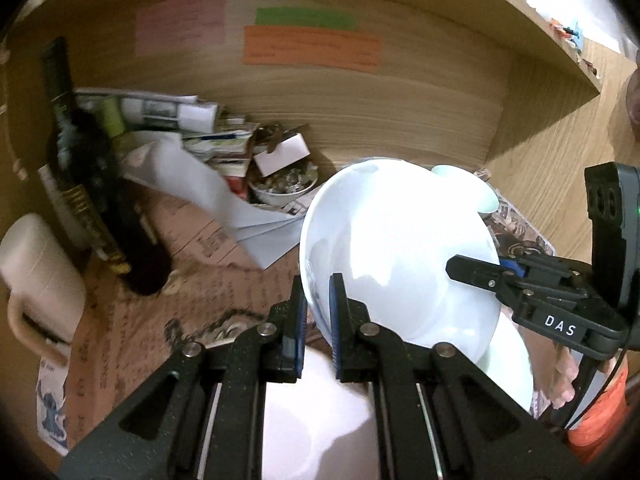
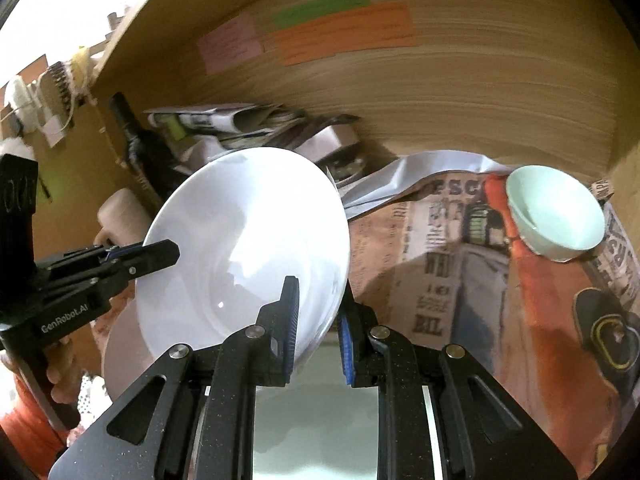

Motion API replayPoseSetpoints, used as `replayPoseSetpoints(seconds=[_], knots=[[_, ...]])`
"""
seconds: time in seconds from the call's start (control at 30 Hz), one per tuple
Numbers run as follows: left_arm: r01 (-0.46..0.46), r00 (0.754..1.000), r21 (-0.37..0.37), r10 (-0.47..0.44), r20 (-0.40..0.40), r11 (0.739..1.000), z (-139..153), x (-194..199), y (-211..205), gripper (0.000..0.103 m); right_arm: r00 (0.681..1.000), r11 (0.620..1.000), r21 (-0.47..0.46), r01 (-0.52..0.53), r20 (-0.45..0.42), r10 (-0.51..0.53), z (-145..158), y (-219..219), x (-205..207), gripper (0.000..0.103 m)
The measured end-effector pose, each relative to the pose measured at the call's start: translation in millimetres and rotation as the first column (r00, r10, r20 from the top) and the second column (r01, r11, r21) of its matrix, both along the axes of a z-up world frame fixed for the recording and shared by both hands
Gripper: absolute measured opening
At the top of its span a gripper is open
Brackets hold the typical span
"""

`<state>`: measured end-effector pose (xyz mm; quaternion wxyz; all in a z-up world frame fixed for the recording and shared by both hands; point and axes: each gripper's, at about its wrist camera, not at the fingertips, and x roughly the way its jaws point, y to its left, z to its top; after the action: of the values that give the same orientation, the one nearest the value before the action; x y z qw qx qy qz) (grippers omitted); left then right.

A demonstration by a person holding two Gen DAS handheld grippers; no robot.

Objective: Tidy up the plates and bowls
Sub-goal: 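Lift the white dotted bowl with both tools and carry it toward the plate stack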

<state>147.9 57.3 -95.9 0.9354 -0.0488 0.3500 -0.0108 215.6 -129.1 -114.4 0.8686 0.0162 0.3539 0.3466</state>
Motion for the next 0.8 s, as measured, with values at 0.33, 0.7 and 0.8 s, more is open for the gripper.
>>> replayPoseSetpoints(seconds=[0.33,0.7,0.8], knots=[[-0.069,0.997,-0.025,0.07,0.031,0.997,0,-49,24,0.009,0.997,0.997,0.006,-0.074,0.007,0.074,-1,24,-33,0.016],[-0.147,0.988,-0.014,0.147,0.039,0.989,-4,-91,47,0.009,0.986,0.986,0.003,-0.165,-0.014,0.165,-10,57,-59,0.017],[-0.163,0.986,-0.012,0.164,0.03,0.987,-8,-98,53,0.009,0.983,0.983,-0.003,-0.184,-0.025,0.184,-14,65,-63,0.017]])
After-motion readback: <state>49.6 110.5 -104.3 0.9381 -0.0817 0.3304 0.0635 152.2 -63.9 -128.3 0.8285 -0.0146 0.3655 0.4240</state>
